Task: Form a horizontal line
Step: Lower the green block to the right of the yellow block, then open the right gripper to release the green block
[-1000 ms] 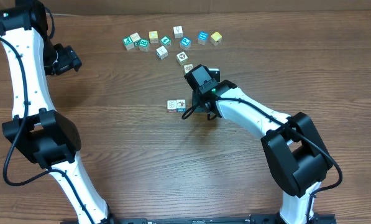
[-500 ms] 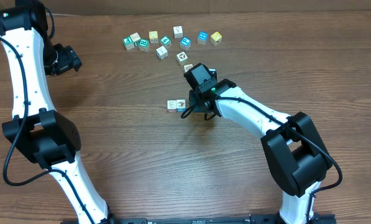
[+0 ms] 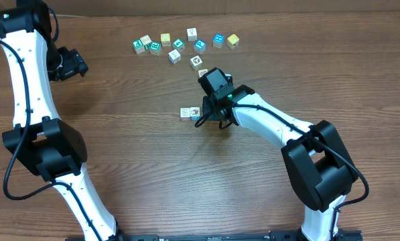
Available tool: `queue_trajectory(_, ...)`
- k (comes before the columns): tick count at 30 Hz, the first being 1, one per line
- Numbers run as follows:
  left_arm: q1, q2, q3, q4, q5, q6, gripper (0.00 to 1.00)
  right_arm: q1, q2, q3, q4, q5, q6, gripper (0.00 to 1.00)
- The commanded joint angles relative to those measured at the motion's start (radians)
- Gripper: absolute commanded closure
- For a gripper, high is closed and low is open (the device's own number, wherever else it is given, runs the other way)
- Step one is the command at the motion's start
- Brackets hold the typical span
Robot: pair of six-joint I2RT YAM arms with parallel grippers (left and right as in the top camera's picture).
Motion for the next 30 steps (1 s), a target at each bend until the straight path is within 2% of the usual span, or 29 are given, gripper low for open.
queue_trajectory(1,-0.007,-0.001,-0.005,-0.001,-0.009,-0.014,0.00,0.000,0.011,0.027,0.011,-0.006,0.004,0.73)
queue_trajectory(21,-0.008,-0.001,-0.005,-0.001,-0.009,-0.014,0.00,-0.001,0.011,0.027,0.022,-0.042,0.007,0.71)
queue_trajectory(30,-0.007,-0.001,-0.005,-0.001,-0.009,-0.014,0.01,-0.001,0.011,0.027,0.031,-0.040,0.007,0.54)
